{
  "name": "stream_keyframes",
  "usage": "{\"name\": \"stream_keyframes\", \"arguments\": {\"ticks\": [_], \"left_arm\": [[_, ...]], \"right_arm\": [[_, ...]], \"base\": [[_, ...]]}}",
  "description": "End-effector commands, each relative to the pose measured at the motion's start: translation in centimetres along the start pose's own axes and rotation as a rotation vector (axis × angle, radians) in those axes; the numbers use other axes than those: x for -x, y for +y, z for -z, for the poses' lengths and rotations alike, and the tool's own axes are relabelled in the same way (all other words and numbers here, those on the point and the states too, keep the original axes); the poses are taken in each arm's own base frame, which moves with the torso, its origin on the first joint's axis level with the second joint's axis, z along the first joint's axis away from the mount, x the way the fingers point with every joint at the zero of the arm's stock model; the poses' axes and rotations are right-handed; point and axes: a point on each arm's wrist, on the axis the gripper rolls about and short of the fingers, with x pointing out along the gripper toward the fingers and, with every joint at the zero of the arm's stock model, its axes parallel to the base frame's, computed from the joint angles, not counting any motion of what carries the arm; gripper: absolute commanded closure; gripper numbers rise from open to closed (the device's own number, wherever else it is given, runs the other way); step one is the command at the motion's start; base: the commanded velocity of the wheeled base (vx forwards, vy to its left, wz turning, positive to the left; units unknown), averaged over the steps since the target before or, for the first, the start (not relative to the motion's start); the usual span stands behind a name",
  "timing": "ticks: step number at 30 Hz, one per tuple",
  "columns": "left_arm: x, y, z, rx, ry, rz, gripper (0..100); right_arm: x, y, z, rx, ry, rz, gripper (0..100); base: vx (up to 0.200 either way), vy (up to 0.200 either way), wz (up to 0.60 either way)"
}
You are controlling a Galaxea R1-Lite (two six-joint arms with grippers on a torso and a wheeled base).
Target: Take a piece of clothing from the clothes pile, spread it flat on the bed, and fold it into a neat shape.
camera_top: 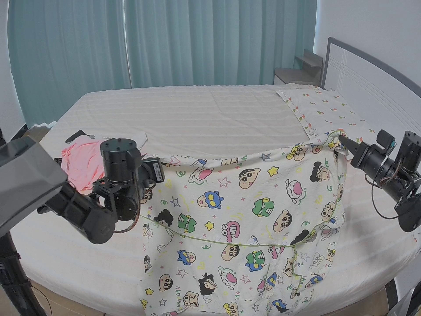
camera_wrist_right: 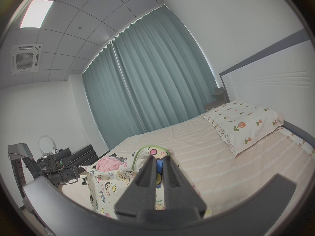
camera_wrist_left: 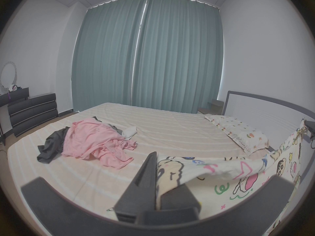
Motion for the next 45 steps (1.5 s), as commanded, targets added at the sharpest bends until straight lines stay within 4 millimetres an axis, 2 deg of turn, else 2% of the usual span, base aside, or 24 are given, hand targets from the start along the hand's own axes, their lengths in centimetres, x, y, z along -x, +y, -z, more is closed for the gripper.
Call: {"name": "stream_keyframes", "arguments": {"ticks": [1,3,4,6,7,13,19,20,24,26,28,32,35,37,39,40,43,44,45], "left_arm": [[-5.3,-1.0,4.5,-0.039,0.076,-0.035,100],[-6.7,-0.8,5.3,-0.042,0.087,-0.053,100],[-8.2,-0.9,6.3,-0.035,0.082,-0.060,100],[-8.4,-0.9,6.4,-0.034,0.080,-0.061,100],[-9.5,-0.9,7.2,-0.032,0.081,-0.070,100],[-12.0,-0.4,10.5,-0.047,0.120,-0.097,100],[-15.0,0.2,12.2,-0.035,0.108,-0.123,100],[-15.2,0.2,12.3,-0.036,0.111,-0.127,0],[-17.4,1.1,13.1,-0.038,0.124,-0.169,0],[-17.8,1.7,13.4,-0.035,0.118,-0.194,0],[-18.3,2.6,14.0,-0.037,0.125,-0.223,0],[-18.8,4.1,13.5,-0.025,0.112,-0.254,0],[-19.0,5.1,12.5,-0.006,0.097,-0.279,0],[-18.7,5.5,10.7,0.032,0.071,-0.288,0],[-17.5,5.9,8.8,0.084,0.066,-0.296,0],[-17.2,6.0,8.5,0.091,0.067,-0.298,0],[-15.1,6.2,7.0,0.154,0.079,-0.303,0],[-15.1,6.2,7.0,0.154,0.079,-0.303,0],[-13.1,6.5,5.8,0.221,0.097,-0.291,0]], "right_arm": [[-4.1,-3.3,5.3,-0.021,0.069,0.058,100],[-5.3,-4.2,6.7,-0.022,0.070,0.083,100],[-6.3,-5.1,7.9,-0.026,0.076,0.104,100],[-6.4,-5.2,8.0,-0.027,0.077,0.106,100],[-7.1,-5.9,9.1,-0.031,0.092,0.120,100],[-9.2,-7.9,12.5,-0.041,0.129,0.142,100],[-11.9,-9.1,14.6,-0.036,0.105,0.168,100],[-12.1,-9.2,14.8,-0.036,0.107,0.167,0],[-13.5,-9.7,16.2,-0.098,0.151,0.183,0],[-13.8,-9.9,16.1,-0.133,0.156,0.198,0],[-14.4,-10.8,15.2,-0.210,0.127,0.245,0],[-15.2,-12.3,13.9,-0.314,0.025,0.362,0],[-14.2,-13.9,12.8,-0.353,-0.001,0.414,0],[-13.3,-14.3,12.0,-0.366,-0.010,0.433,0],[-11.7,-14.9,10.8,-0.378,-0.015,0.467,0],[-11.4,-14.9,10.7,-0.378,-0.012,0.472,0],[-8.6,-14.8,10.2,-0.391,0.038,0.497,0],[-8.6,-14.8,10.2,-0.391,0.038,0.497,0],[-5.6,-14.4,10.1,-0.409,0.107,0.478,0]], "base": [[0.000,0.000,0.00],[0.000,0.000,0.00],[0.000,0.000,0.00],[0.000,0.000,0.00],[0.000,0.000,0.00],[0.000,0.000,0.00],[0.000,0.000,0.00],[0.000,0.000,0.00],[0.000,0.000,0.00],[0.000,0.000,0.00],[0.000,0.000,0.00],[0.000,0.000,0.00],[0.000,0.000,0.00],[0.000,0.000,0.00],[0.000,0.000,0.00],[0.000,0.000,0.00],[0.000,0.000,0.00],[0.000,0.000,0.00],[0.000,0.000,0.00]]}}
